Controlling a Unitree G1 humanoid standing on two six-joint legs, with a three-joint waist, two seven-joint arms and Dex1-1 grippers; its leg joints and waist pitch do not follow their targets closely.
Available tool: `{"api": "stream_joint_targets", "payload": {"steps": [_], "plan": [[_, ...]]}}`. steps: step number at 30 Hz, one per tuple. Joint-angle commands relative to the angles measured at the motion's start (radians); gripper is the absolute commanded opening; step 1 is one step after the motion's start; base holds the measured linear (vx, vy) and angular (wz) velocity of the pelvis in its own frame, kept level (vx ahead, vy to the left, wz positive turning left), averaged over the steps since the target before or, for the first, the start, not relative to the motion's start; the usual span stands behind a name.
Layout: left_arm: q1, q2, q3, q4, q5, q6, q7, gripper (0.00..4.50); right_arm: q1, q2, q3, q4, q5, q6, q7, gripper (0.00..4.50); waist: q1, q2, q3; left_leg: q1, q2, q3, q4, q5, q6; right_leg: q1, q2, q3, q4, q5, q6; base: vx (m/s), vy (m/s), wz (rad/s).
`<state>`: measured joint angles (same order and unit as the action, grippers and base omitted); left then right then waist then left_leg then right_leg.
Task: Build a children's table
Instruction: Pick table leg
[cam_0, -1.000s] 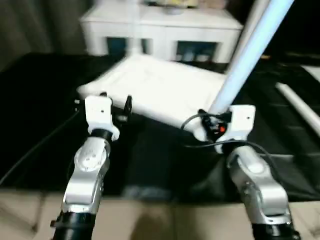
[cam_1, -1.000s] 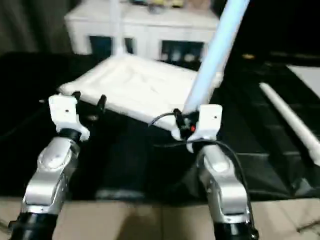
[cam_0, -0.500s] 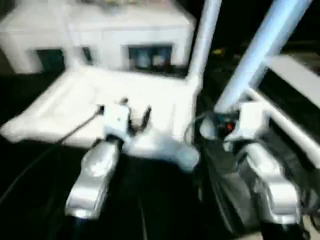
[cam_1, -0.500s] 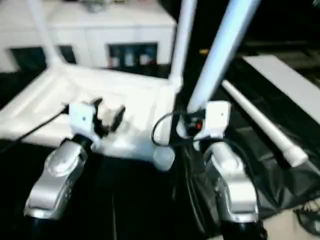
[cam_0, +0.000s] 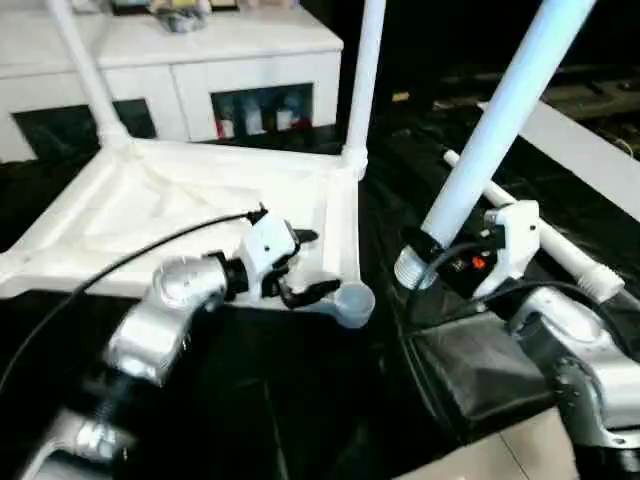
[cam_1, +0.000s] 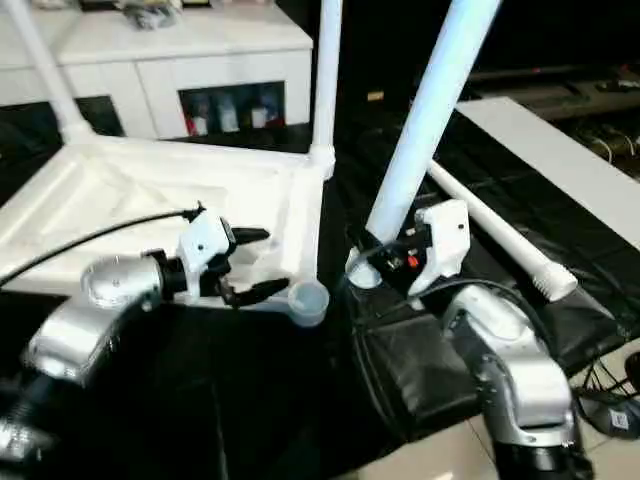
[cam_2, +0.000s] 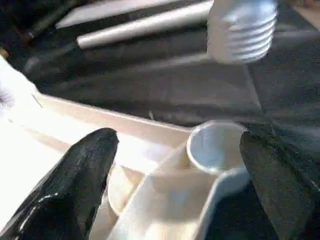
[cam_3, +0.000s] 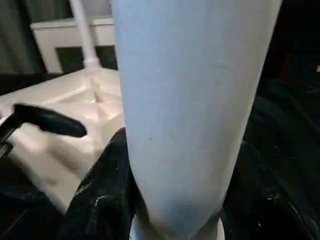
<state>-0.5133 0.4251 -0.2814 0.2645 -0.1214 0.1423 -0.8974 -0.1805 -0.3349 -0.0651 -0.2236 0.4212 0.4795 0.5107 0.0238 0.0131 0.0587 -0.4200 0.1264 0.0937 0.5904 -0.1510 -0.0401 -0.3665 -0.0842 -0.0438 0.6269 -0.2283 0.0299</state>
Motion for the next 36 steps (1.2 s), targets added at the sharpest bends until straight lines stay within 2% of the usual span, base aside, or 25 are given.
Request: {"api": "stream_joint_targets", "payload": {"steps": [1,5,7,9,14,16,17,18,19,20,21,22,23,24,25,26,27,28,29,30,32,33,34,35,36], "plan": [[-0.040,0.001,-0.020,0.051,0.021,-0.003,-0.034,4.45,0.001,-0.008,0.001,-0.022,0.004,0.012,0.009,1.88,0.003,-0.001,-0.044,0.041,0.070,-0.023,-0.088,-0.632,-0.108,-0.001,-0.078,0.030,-0.114,-0.558,-0.124,-0.075,0.029,-0.07],[-0.106,0.016,-0.074,0.162,0.089,-0.014,-0.078,4.45,0.009,-0.010,0.007,-0.028,0.003,0.015,0.013,1.88,0.006,0.003,-0.044,0.045,0.071,-0.022,-0.099,-0.708,-0.128,-0.009,-0.075,0.022,-0.113,-0.543,-0.108,-0.058,0.049,-0.13],[-0.133,0.015,-0.087,0.212,0.108,-0.019,-0.090,4.45,0.013,-0.016,0.015,-0.030,0.002,0.016,0.019,1.88,0.003,0.008,-0.044,0.040,0.072,-0.028,-0.111,-0.759,-0.141,0.000,-0.072,0.014,-0.110,-0.514,-0.108,-0.048,0.056,-0.15],[-0.159,0.014,-0.100,0.259,0.121,-0.036,-0.111,4.45,0.016,-0.020,0.021,-0.032,0.004,0.018,0.025,1.88,0.006,0.008,-0.043,0.052,0.071,-0.023,-0.111,-0.811,-0.146,-0.010,-0.072,0.012,-0.117,-0.535,-0.103,-0.023,0.026,-0.07],[-0.217,-0.004,-0.101,0.354,0.149,-0.067,-0.100,4.10,0.020,-0.026,0.023,-0.032,0.000,0.015,0.029,1.88,0.012,0.010,-0.037,0.052,0.072,-0.006,-0.136,-0.856,-0.146,-0.003,-0.057,-0.007,-0.110,-0.549,-0.094,-0.045,0.026,-0.08],[-0.238,-0.017,-0.093,0.387,0.154,-0.072,-0.079,3.91,0.021,-0.027,0.022,-0.034,-0.001,0.016,0.030,1.88,0.030,0.010,-0.035,0.033,0.074,0.038,-0.186,-0.859,-0.141,0.017,-0.030,-0.031,-0.073,-0.526,-0.098,-0.060,0.001,0.03],[-0.252,-0.031,-0.087,0.416,0.158,-0.083,-0.071,3.74,0.023,-0.029,0.023,-0.036,-0.003,0.018,0.030,1.88,0.055,0.005,-0.038,0.006,0.078,0.080,-0.231,-0.810,-0.139,0.045,-0.011,-0.024,0.001,-0.499,-0.099,-0.088,-0.027,0.11],[-0.255,-0.036,-0.087,0.425,0.159,-0.089,-0.073,3.66,0.023,-0.029,0.024,-0.036,-0.004,0.018,0.030,1.88,0.069,-0.005,-0.037,-0.006,0.074,0.110,-0.246,-0.746,-0.139,0.050,-0.005,-0.014,0.025,-0.542,-0.090,-0.072,-0.073,0.25],[-0.257,-0.039,-0.088,0.434,0.161,-0.096,-0.076,3.66,0.024,-0.030,0.026,-0.036,-0.004,0.017,0.030,1.88,0.051,-0.072,-0.043,0.172,0.024,0.107,0.050,-0.429,-0.114,-0.130,-0.129,0.021,-0.212,-0.830,-0.087,-0.072,-0.073,0.25],[-0.256,-0.041,-0.091,0.437,0.162,-0.102,-0.081,3.58,0.024,-0.030,0.027,-0.036,-0.003,0.017,0.030,1.88,0.048,-0.063,-0.034,0.156,0.001,0.024,0.108,-0.215,-0.046,-0.133,-0.173,0.072,-0.237,-0.880,-0.104,0.074,-0.054,0.05],[-0.255,-0.045,-0.092,0.447,0.165,-0.112,-0.087,3.44,0.026,-0.031,0.029,-0.036,-0.003,0.017,0.030,1.88,0.070,-0.043,-0.016,0.033,-0.009,-0.027,0.086,-0.045,-0.009,0.016,-0.169,0.084,-0.189,-0.803,-0.124,0.085,0.029,-0.22],[-0.255,-0.047,-0.091,0.453,0.168,-0.118,-0.085,3.29,0.026,-0.031,0.032,-0.036,-0.005,0.015,0.029,1.88,0.063,-0.017,-0.005,0.117,0.040,-0.025,0.039,-0.275,-0.056,-0.027,-0.146,0.010,-0.188,-0.769,-0.096,0.085,0.029,-0.22],[-0.252,-0.047,-0.089,0.449,0.168,-0.124,-0.086,3.22,0.028,-0.031,0.033,-0.038,-0.006,0.014,0.028,1.88,0.037,-0.027,0.024,0.131,0.035,-0.014,-0.014,-0.529,-0.078,-0.067,-0.047,-0.054,-0.185,-0.759,-0.029,-0.131,0.000,-0.07],[-0.248,-0.048,-0.085,0.442,0.161,-0.127,-0.089,3.20,0.029,-0.031,0.033,-0.039,-0.006,0.014,0.028,1.88,0.062,0.075,-0.010,-0.019,0.093,-0.025,-0.189,-1.126,-0.110,0.108,0.000,-0.114,0.104,-0.088,-0.076,-0.260,0.027,0.01],[-0.209,-0.065,-0.005,0.353,0.065,-0.138,-0.086,3.20,0.035,-0.026,0.026,-0.056,0.003,0.019,0.019,1.88,0.100,0.078,-0.006,-0.028,0.073,0.029,-0.200,-1.147,-0.116,0.092,0.022,-0.135,0.084,0.025,-0.082,-0.260,0.027,0.01],[-0.190,-0.083,0.050,0.313,0.006,-0.121,-0.064,3.20,0.041,-0.023,0.020,-0.065,0.006,0.020,0.011,1.88,0.096,0.083,-0.022,0.006,0.053,0.043,-0.200,-1.099,-0.144,0.091,0.035,-0.128,0.085,-0.018,-0.073,-0.176,0.106,-0.03],[-0.190,-0.083,0.050,0.313,0.006,-0.121,-0.064,3.20,0.041,-0.023,0.020,-0.065,0.006,0.020,0.011,1.88,0.089,0.057,-0.050,0.034,0.065,0.029,-0.175,-0.944,-0.138,0.105,0.003,-0.071,0.052,-0.113,-0.072,0.000,0.000,0.00],[-0.167,-0.107,0.114,0.263,-0.046,-0.071,0.002,3.20,0.046,-0.013,0.010,-0.074,0.008,0.019,-0.008,1.88,0.069,-0.019,-0.059,0.125,0.072,0.008,-0.056,-0.618,-0.167,0.019,-0.115,-0.004,-0.041,-0.508,-0.137,0.000,0.000,0.00],[-0.153,-0.124,0.156,0.234,-0.075,-0.037,0.047,3.20,0.051,-0.006,0.004,-0.082,0.009,0.017,-0.023,1.88,0.077,-0.052,-0.050,0.109,0.044,0.004,0.040,-0.349,-0.091,0.026,-0.192,0.011,-0.146,-0.684,-0.174,0.000,-0.031,-0.18],[-0.064,-0.171,0.249,0.108,-0.090,-0.059,0.233,3.20,0.053,0.039,-0.026,-0.085,-0.015,-0.005,-0.112,1.88,0.118,-0.005,-0.042,0.019,0.067,-0.015,0.012,0.051,-0.002,0.081,-0.180,0.022,-0.125,-0.508,-0.201,0.000,0.000,0.00],[-0.015,-0.195,0.279,0.049,-0.078,-0.078,0.316,3.20,0.054,0.058,-0.034,-0.081,-0.032,-0.015,-0.150,1.88,0.098,0.016,-0.049,0.046,0.114,-0.012,-0.060,-0.075,-0.032,0.050,-0.096,-0.015,-0.077,-0.298,-0.216,-0.007,0.027,-0.04],[0.038,-0.224,0.307,-0.009,-0.047,-0.112,0.418,3.20,0.054,0.075,-0.038,-0.074,-0.057,-0.030,-0.188,1.88,0.063,0.027,-0.054,0.044,0.130,-0.031,-0.094,-0.292,-0.086,0.041,-0.051,-0.023,-0.024,-0.144,-0.200,-0.034,0.055,-0.07],[0.098,-0.271,0.346,-0.081,-0.042,-0.050,0.515,3.20,0.049,0.096,-0.040,-0.053,-0.096,-0.048,-0.242,1.88,0.062,0.007,-0.048,-0.013,0.065,-0.066,-0.117,-0.390,-0.029,0.075,-0.057,-0.062,-0.033,-0.073,-0.194,-0.034,0.055,-0.07],[0.116,-0.288,0.358,-0.105,-0.049,-0.019,0.536,3.20,0.047,0.104,-0.043,-0.048,-0.104,-0.051,-0.258,1.88,0.051,0.042,-0.052,0.004,0.051,-0.070,-0.125,-0.432,-0.012,0.073,-0.035,-0.080,-0.032,-0.081,-0.190,-0.028,0.039,0.19],[0.136,-0.313,0.372,-0.126,-0.025,-0.036,0.589,3.20,0.043,0.116,-0.052,-0.039,-0.101,-0.051,-0.273,1.88,0.003,0.039,-0.051,0.019,0.055,-0.166,-0.134,-0.458,0.047,0.073,-0.014,-0.082,-0.016,-0.094,-0.202,-0.039,0.014,0.44]]}}
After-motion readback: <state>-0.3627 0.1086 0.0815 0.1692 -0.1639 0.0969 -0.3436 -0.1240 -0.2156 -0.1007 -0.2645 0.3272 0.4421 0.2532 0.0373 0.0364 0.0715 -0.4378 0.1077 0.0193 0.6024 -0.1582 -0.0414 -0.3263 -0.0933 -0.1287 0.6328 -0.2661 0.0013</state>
